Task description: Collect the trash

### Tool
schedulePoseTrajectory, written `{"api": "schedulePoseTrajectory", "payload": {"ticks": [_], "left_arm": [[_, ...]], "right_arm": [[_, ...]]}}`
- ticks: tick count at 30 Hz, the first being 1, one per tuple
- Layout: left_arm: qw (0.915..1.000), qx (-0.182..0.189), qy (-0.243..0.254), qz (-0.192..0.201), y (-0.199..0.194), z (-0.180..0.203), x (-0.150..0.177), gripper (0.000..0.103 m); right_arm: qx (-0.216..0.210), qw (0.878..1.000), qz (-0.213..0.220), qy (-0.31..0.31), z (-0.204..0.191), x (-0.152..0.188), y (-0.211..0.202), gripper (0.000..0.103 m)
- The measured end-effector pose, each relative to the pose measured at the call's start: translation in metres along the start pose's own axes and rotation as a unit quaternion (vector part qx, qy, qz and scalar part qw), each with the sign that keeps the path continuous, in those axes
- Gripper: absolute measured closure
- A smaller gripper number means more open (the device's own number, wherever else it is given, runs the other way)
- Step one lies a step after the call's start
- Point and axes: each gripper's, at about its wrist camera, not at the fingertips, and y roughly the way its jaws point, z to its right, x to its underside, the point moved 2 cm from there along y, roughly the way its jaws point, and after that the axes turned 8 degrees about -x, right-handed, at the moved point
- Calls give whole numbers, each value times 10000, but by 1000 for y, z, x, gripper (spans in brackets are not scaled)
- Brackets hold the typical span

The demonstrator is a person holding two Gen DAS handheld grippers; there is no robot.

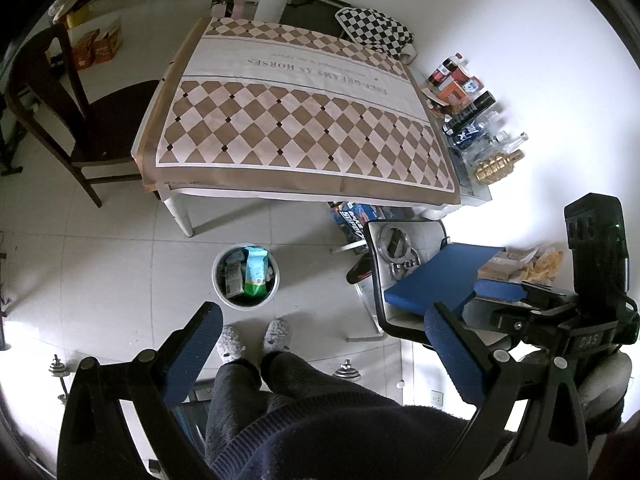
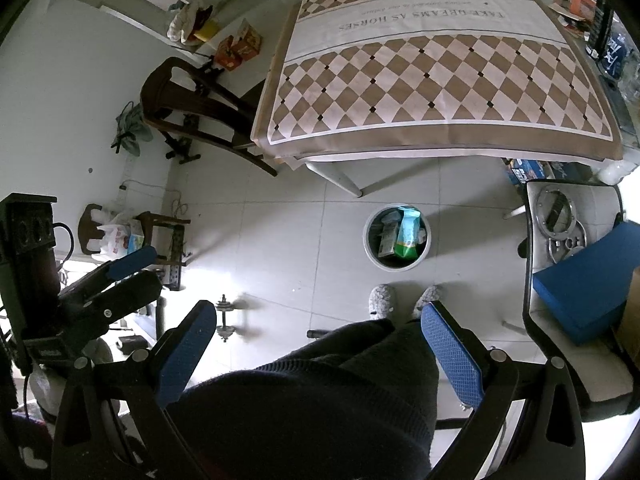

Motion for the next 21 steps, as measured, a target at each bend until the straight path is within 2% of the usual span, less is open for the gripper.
{"api": "schedulePoseTrajectory", "payload": {"ticks": [21], "left_arm": [[10000,-7,5,-7,0,3,-1,0]], "right_arm": [[9,10000,-32,23,-2,2,-1,0]]}}
